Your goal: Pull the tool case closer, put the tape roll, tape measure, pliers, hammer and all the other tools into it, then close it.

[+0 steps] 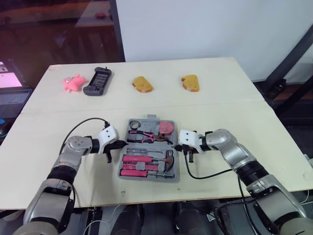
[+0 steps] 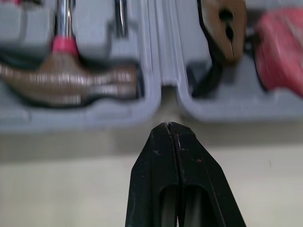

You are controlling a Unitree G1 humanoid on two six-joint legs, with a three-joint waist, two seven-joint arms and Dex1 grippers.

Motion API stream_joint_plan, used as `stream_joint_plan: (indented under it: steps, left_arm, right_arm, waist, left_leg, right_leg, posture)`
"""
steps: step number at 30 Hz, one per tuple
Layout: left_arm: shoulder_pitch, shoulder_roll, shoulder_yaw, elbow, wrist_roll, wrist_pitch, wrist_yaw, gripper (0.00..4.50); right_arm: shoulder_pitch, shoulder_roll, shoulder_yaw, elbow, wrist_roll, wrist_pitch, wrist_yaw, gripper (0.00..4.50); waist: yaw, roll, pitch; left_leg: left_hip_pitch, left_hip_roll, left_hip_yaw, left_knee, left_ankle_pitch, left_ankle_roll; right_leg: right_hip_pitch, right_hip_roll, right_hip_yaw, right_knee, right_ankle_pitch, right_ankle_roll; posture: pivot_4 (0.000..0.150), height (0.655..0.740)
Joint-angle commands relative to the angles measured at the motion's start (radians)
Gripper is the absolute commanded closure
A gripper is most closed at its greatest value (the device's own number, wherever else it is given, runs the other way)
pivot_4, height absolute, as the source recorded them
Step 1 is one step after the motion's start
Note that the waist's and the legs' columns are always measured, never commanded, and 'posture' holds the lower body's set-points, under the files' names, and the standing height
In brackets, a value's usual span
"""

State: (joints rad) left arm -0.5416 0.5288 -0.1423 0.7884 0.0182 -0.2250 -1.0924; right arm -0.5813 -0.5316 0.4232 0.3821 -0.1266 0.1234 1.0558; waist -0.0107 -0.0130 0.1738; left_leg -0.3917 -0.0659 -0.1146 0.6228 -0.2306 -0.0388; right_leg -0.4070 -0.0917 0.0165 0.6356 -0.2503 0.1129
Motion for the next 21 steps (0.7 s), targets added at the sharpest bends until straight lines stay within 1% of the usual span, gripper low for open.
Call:
stream_joint_plan:
  steps: [1,5,7,10,13,18,21]
  left_arm:
    - [0.009,-0.035,-0.035,-0.041,-0.005,0.011,-0.047,4.45]
    - [0.058,-0.046,-0.054,-0.128,-0.03,0.078,-0.113,4.45]
    - [0.075,-0.045,-0.055,-0.16,-0.033,0.105,-0.121,4.45]
    - [0.109,-0.029,-0.05,-0.22,-0.041,0.146,-0.127,4.45]
    - [0.16,0.012,-0.042,-0.329,-0.059,0.229,-0.142,4.45]
    - [0.251,0.055,-0.015,-0.485,-0.094,0.321,-0.125,4.45]
    - [0.294,0.058,-0.003,-0.542,-0.106,0.36,-0.098,4.45]
  right_arm:
    - [-0.029,0.029,-0.012,-0.025,0.011,-0.004,0.007,4.5]
    - [-0.025,0.034,-0.007,-0.033,0.002,-0.01,0.013,4.5]
    - [-0.022,0.035,-0.007,-0.037,0.001,-0.009,0.017,4.5]
    - [-0.013,0.034,-0.004,-0.055,0.002,-0.002,0.028,4.5]
    - [0.002,0.029,-0.003,-0.09,0.01,0.014,0.047,4.5]
    - [0.04,0.027,0.005,-0.162,0.02,0.057,0.07,4.5]
    - [0.063,0.029,0.008,-0.203,0.021,0.085,0.075,4.5]
  waist:
    - [0.0,0.0,0.0]
    - [-0.003,0.0,0.0]
    - [-0.003,0.0,0.0]
    - [-0.004,0.0,0.0]
    - [-0.007,0.0,0.0]
    - [-0.009,0.0,0.0]
    - [-0.009,0.0,0.0]
  left_leg:
    - [0.0,-0.001,0.0,0.0,0.0,0.0]
    - [0.0,-0.002,0.0,0.0,0.0,0.0]
    - [0.0,-0.002,0.0,0.0,0.0,0.0]
    - [0.0,-0.003,0.0,0.0,0.0,0.0]
    - [0.0,-0.002,0.0,0.0,0.0,0.0]
    - [0.0,-0.002,-0.001,0.0,0.0,0.001]
    - [0.0,-0.001,-0.001,-0.001,0.0,0.001]
  right_leg:
    - [0.0,0.0,0.0,0.0,0.0,0.0]
    - [0.0,-0.001,0.0,0.0,0.0,0.001]
    - [0.0,-0.002,0.0,0.0,0.0,0.001]
    - [0.0,-0.002,0.0,0.0,0.0,0.001]
    - [0.0,-0.002,0.001,0.0,0.0,0.001]
    - [-0.001,-0.002,0.002,0.0,0.0,0.001]
    - [-0.001,-0.002,0.002,0.0,0.0,0.001]
  posture:
    - [0.15,0.74]
    - [0.15,0.74]
    - [0.15,0.74]
    - [0.15,0.74]
    - [0.15,0.74]
    - [0.15,0.74]
    - [0.15,0.74]
